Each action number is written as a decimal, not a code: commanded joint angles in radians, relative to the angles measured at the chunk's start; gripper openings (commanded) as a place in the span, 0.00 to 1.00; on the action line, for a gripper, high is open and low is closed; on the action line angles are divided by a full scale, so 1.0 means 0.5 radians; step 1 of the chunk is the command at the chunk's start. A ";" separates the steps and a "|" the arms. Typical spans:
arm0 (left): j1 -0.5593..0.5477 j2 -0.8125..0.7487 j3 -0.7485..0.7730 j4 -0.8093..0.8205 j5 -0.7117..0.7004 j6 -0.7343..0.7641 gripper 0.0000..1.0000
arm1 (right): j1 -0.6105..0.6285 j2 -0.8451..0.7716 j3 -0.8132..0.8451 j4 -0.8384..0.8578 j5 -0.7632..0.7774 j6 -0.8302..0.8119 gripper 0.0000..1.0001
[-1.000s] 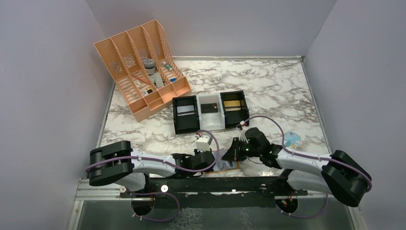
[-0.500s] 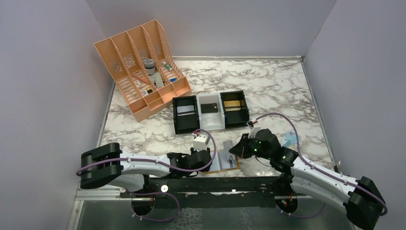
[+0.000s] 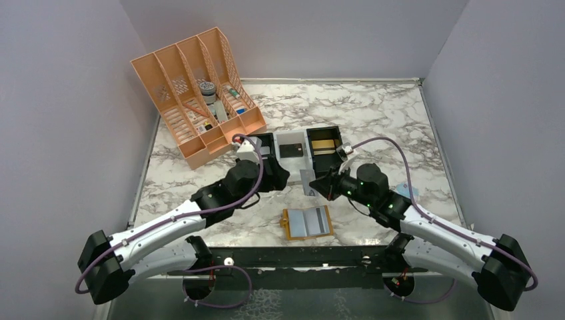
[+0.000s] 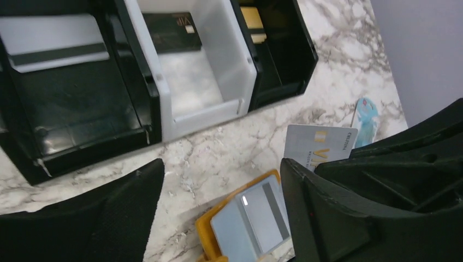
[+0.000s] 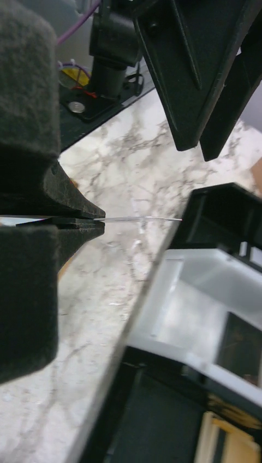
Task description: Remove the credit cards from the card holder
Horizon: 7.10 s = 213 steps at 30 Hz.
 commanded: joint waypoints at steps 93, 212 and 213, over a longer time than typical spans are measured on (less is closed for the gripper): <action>1.189 -1.261 -0.380 -0.951 -0.457 -0.233 0.99 | 0.379 2.624 2.031 0.261 0.622 -2.850 0.42; -0.494 0.523 -0.316 0.288 0.190 -0.252 0.12 | 0.374 0.304 -0.039 -0.759 0.374 0.668 0.42; -0.497 0.524 -0.322 0.290 0.190 -0.259 0.11 | 0.372 0.313 -0.035 -0.764 0.378 0.672 0.42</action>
